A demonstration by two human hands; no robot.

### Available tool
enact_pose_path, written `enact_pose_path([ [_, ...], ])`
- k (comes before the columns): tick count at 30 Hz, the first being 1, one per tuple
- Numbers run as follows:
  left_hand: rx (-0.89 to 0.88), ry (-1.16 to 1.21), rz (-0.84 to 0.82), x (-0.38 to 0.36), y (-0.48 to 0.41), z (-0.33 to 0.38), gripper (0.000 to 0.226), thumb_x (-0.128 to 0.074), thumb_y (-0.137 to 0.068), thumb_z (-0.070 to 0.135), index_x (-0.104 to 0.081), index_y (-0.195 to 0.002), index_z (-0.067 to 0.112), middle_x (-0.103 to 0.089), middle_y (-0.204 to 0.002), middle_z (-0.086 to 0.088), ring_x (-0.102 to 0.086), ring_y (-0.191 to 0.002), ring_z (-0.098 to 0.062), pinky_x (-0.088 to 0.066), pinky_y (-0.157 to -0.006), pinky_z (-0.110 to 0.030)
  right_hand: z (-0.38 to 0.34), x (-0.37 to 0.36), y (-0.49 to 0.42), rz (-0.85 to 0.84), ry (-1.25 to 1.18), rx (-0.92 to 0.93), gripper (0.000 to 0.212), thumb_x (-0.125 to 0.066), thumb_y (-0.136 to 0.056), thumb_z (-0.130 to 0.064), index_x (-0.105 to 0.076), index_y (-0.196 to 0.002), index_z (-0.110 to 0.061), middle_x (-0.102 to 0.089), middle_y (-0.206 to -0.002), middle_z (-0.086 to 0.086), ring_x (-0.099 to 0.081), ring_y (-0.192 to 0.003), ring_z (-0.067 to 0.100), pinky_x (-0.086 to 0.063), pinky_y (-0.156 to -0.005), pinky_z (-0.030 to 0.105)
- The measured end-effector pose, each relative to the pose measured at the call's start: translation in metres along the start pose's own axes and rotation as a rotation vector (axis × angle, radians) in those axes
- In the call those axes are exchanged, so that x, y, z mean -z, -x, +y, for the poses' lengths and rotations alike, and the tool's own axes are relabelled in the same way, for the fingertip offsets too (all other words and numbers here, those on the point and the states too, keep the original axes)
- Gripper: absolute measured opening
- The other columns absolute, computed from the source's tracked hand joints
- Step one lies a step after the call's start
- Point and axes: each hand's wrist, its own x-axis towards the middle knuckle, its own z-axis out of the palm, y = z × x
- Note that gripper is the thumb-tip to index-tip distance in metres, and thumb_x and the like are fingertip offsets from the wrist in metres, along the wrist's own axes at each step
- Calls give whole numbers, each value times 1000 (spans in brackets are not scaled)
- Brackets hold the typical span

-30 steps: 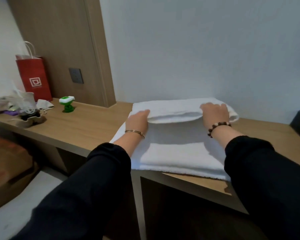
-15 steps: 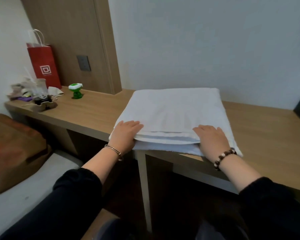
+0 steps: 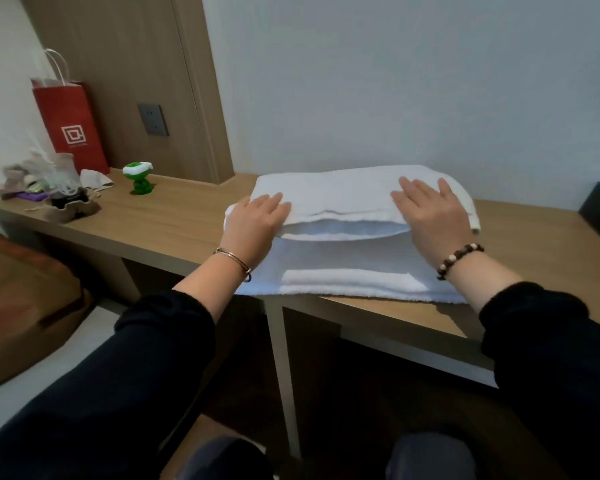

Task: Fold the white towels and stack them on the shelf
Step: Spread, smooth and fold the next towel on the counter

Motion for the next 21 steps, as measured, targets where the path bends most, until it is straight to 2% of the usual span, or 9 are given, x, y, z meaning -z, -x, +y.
enact_pose_path([
  [3,-85,-66,-280,-15,17,16,39,-39,-85,-3,-53,-120,6,-57,-114,-12,-58,-95,-31,-44,-78,-40,-2,-19,28,-423,-85,35,49,-42,-91,0,-44,-138,-13,-38,-149,11,-39,-134,27,-26,-112,46],
  [5,-44,-69,-399,-23,29,23,39,-37,-90,3,-46,-126,11,-54,-117,-6,-56,-99,-26,-42,-80,-35,-2,-23,37,-546,-141,11,57,-45,-91,-1,-35,-143,-22,-31,-153,2,-32,-138,21,-23,-113,42],
  [7,-7,-11,-322,-19,30,22,38,-43,-84,-3,-54,-118,7,-59,-109,-9,-59,-93,-29,-45,-76,-39,-3,-19,37,-458,-160,-5,60,-48,-90,0,-35,-144,-20,-28,-155,3,-29,-140,22,-20,-115,45],
  [10,13,110,-82,-14,30,10,40,-48,-61,-20,-66,-92,-3,-66,-88,-19,-63,-70,-34,-51,-55,-42,-8,-13,34,-266,-132,-5,57,-57,-86,2,-44,-140,-12,-37,-150,11,-35,-138,27,-22,-114,49],
  [12,20,135,-29,-13,35,7,42,-49,-52,-22,-67,-85,-3,-67,-85,-20,-64,-66,-33,-52,-51,-41,-14,-14,37,-254,-159,32,49,-57,-87,1,-51,-135,-9,-43,-146,13,-40,-135,29,-23,-113,49],
  [15,-14,168,-18,-21,48,11,53,-61,-38,-27,-68,-86,-5,-68,-89,-21,-66,-67,-33,-55,-53,-40,-21,-22,47,-343,-225,91,42,-60,-90,-16,-54,-132,-12,-50,-141,8,-45,-130,26,-29,-110,41],
  [16,-11,183,-23,-23,53,12,55,-62,-37,-28,-69,-87,-5,-69,-92,-21,-67,-70,-34,-56,-56,-41,-21,-23,50,-332,-259,85,42,-66,-86,-14,-59,-128,-11,-56,-135,9,-51,-125,27,-34,-106,41],
  [19,18,220,-27,-25,58,12,58,-65,-38,-28,-71,-91,-6,-70,-98,-21,-69,-82,-38,-55,-66,-46,-19,-25,54,-207,-332,99,48,-85,-56,3,-72,-102,-3,-71,-105,14,-68,-96,32,-53,-84,46],
  [21,22,227,-41,-26,59,11,59,-64,-40,-28,-71,-94,-6,-70,-102,-22,-68,-87,-41,-54,-71,-51,-21,-26,54,-140,-349,109,51,-88,-44,7,-74,-92,-1,-73,-94,14,-71,-86,32,-56,-74,47],
])
